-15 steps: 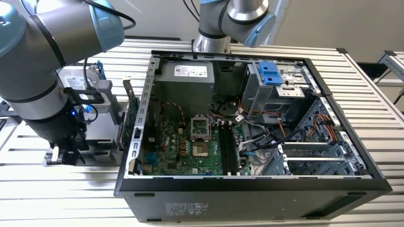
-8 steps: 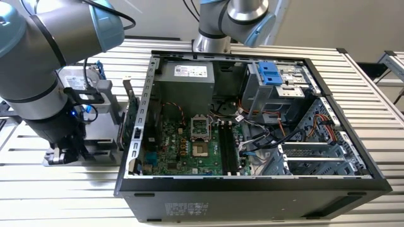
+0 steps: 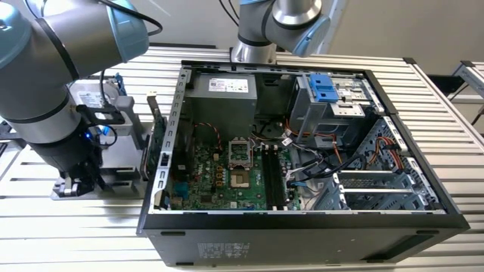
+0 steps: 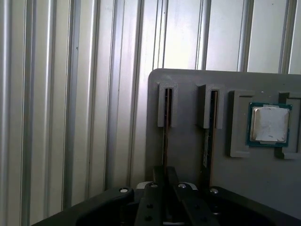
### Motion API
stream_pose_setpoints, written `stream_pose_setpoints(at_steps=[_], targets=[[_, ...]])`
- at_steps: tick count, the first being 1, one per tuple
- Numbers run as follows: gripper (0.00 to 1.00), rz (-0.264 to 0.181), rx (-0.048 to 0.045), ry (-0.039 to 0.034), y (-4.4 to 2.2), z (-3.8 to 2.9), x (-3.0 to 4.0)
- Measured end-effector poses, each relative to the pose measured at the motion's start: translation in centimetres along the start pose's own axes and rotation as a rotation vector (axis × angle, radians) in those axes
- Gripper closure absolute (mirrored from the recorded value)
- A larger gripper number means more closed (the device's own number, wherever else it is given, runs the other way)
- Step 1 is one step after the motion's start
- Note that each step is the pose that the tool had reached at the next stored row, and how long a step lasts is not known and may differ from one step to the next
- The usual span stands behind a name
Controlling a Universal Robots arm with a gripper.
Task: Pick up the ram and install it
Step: 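Pick up the ram and move it above insertion slot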
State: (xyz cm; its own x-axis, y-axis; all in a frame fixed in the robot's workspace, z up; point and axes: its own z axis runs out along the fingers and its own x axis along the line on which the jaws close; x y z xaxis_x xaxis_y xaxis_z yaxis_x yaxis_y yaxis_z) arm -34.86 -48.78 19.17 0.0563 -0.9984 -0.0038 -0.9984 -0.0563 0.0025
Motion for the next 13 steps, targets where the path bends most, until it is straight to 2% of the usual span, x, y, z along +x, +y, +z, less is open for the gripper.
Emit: stream_pose_setpoints(at_steps=[6, 13], targets=[[1.0, 0.0, 0.0001, -0.0002, 0.01, -0.05, 0.0], [1.0, 0.002, 0.0, 0.0, 0.01, -0.76, 0.0]])
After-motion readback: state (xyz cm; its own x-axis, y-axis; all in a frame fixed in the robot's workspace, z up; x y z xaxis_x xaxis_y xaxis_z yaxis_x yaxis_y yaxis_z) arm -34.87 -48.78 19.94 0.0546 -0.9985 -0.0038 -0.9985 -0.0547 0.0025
